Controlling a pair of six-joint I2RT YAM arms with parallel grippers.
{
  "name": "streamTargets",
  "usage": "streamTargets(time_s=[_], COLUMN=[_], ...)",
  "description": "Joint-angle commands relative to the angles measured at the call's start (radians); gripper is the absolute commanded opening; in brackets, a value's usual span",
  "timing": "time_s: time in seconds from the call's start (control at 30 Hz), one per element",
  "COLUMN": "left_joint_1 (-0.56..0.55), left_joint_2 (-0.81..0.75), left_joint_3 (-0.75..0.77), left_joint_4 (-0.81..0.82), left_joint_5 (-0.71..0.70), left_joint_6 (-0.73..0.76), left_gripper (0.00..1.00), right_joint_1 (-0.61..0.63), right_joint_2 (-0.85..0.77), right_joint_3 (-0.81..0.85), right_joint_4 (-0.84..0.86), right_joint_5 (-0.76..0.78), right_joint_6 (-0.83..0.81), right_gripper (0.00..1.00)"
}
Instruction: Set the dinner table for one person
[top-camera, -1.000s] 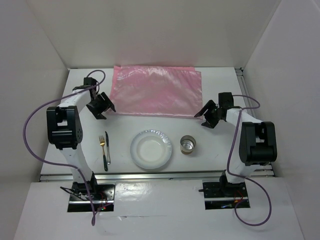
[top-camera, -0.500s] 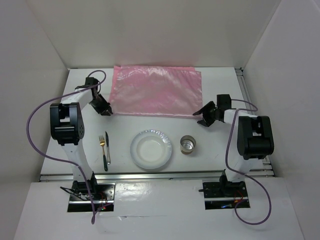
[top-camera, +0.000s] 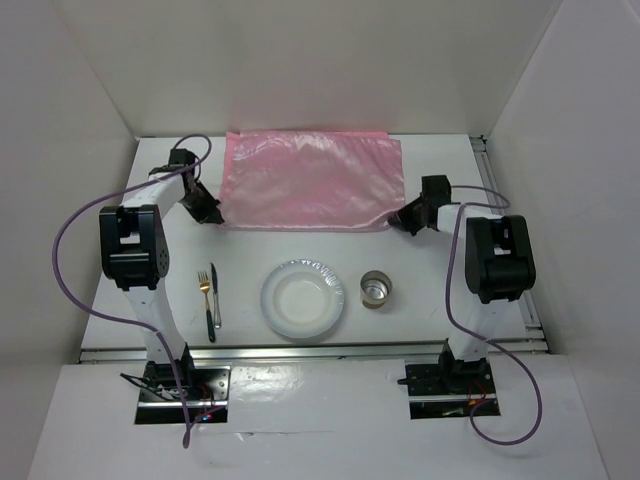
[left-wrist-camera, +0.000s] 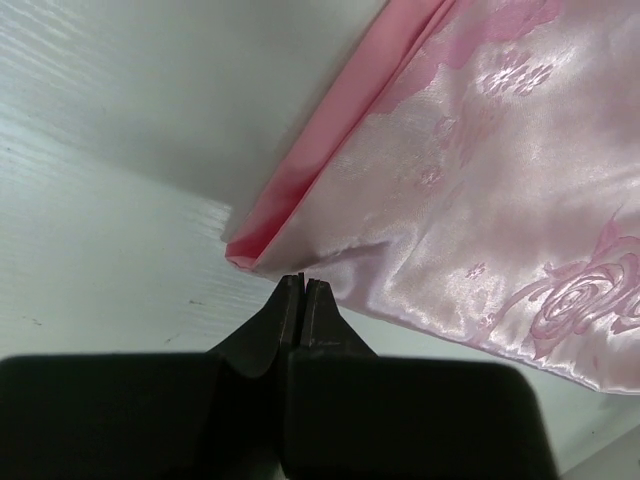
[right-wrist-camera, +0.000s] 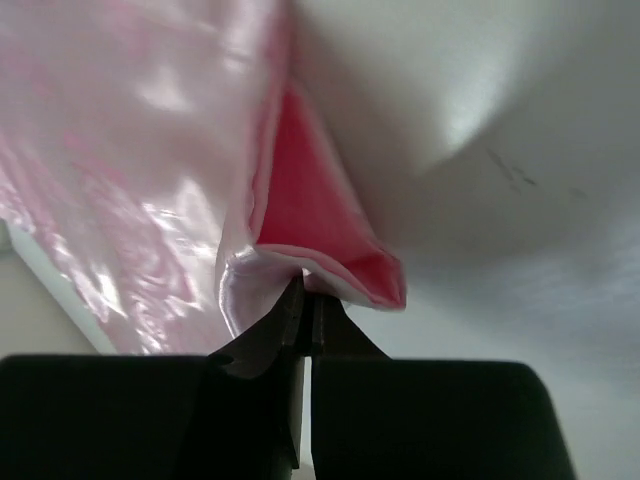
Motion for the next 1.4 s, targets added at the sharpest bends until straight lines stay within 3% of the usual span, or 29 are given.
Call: streamTargets(time_s=[0.0, 0.13, 0.27, 0.3, 0.37, 0.43, 0.57, 1.37], left_joint_1=[-0.005, -0.005, -0.016, -0.016, -0.027, -0.027, -0.027, -0.017], left_joint_2=[-0.007, -0.03, -0.03, -0.03, -0.061, -0.086, -0.116, 0.0], left_joint_3=[0.054, 0.092, 0.119, 0.105, 0.041, -0.033, -0.088, 0.007], left_joint_4=[-0.01, -0.022, -0.086, -0.086, -0.073, -0.039, -0.02, -0.025], left_joint_5=[0.002, -0.009, -0.046, -0.046, -0.046, -0.046, -0.057, -0.104], left_joint_6=[-0.007, 0.007, 0.016, 0.007, -0.019, -0.051, -0.07, -0.09], left_gripper=[0.0, 0.0, 0.03, 0.19, 0.4, 0.42, 0.61, 0.63], right_joint_1=[0.01, 0.019, 0.019, 0.019, 0.028, 0.028, 0.028, 0.028], right_joint_2=[-0.014, -0.014, -0.005, -0.005, -0.015, -0.015, -0.025, -0.034], right_joint_3=[0.11, 0.177, 0.143, 0.127, 0.092, 0.082, 0.072, 0.072], right_joint_4=[-0.012, -0.026, -0.024, -0.003, 0.007, 0.007, 0.007, 0.007], right_joint_5=[0.09, 0.101, 0.073, 0.06, 0.047, 0.047, 0.047, 0.036], right_joint_6=[-0.049, -0.091, -0.101, -0.088, -0.078, -0.078, -0.078, -0.097], right_gripper=[0.0, 0.0, 0.0, 0.0, 0.0, 0.0, 0.0, 0.0])
